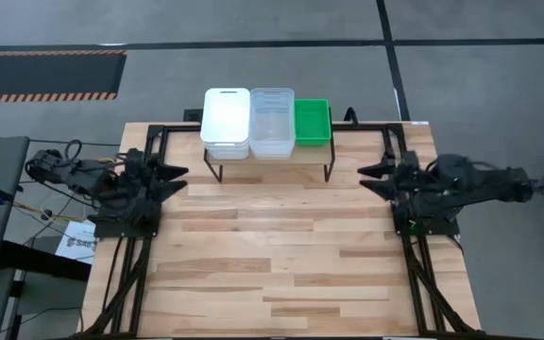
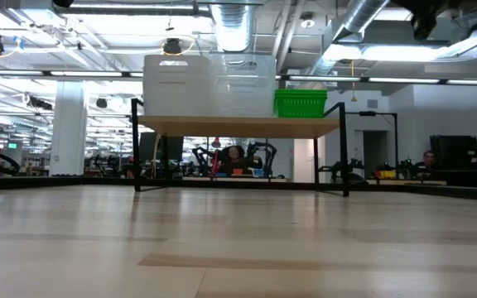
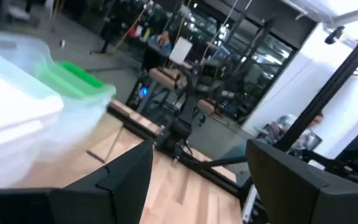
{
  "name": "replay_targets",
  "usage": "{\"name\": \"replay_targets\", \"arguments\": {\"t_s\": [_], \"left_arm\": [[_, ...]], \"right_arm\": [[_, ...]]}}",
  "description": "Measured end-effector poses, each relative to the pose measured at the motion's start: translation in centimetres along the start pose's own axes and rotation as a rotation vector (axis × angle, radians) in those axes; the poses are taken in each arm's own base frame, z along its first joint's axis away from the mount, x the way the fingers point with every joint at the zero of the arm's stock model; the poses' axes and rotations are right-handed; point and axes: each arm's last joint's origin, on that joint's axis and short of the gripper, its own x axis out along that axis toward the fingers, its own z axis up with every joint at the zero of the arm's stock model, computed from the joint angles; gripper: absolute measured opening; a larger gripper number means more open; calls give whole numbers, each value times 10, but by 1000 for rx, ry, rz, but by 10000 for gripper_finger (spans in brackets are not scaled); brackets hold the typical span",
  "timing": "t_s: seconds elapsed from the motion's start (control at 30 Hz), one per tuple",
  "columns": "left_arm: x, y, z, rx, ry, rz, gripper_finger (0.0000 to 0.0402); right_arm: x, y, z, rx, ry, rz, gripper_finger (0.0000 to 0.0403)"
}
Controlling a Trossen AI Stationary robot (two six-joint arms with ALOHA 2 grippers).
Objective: Stack baskets on shelf by color
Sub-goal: Return to Home Position
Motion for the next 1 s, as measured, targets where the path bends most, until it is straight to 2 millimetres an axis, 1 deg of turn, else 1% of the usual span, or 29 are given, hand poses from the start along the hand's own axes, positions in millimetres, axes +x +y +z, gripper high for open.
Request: {"name": "replay_targets", "arguments": {"t_s": [0.07,0.13,0.23,0.33,0.43,0.53,0.57,0.63,0.7,0.73,0.8,0.83,0.9,1.0], "left_arm": [[-8,5,3,36,-28,-7,247],[-18,13,3,58,-55,-18,247],[-31,26,-2,49,-89,-53,247],[-39,42,-17,27,-111,-81,247],[-43,57,-36,-7,-154,-110,247],[-35,61,-55,27,-132,-103,247],[-32,61,-60,39,-108,-129,247],[-29,60,-65,44,-103,-163,247],[-23,64,-82,78,-55,-169,247],[-21,67,-90,88,-38,-190,247],[-18,67,-97,83,-70,-243,247],[-16,68,-101,78,-79,-266,247],[-11,73,-119,95,-44,-280,247],[-5,82,-141,76,-46,-295,247]], "right_arm": [[-7,-4,-14,16,-56,1,200],[-15,-8,-22,29,-91,1,201],[-23,-12,-33,8,-95,13,200],[-35,-13,-30,-37,-141,45,198],[-46,-17,-32,-79,-146,48,197],[-48,-17,-28,-124,-130,25,198],[-51,-16,-22,-135,-148,24,199],[-51,-15,-20,-134,-168,22,200],[-47,-17,-30,-152,-121,23,201],[-45,-17,-34,-155,-113,51,200],[-41,-17,-43,-144,-117,97,198],[-37,-18,-52,-134,-112,114,197],[-29,-21,-75,-117,-101,118,197],[-22,-27,-99,-95,-166,135,198]]}}
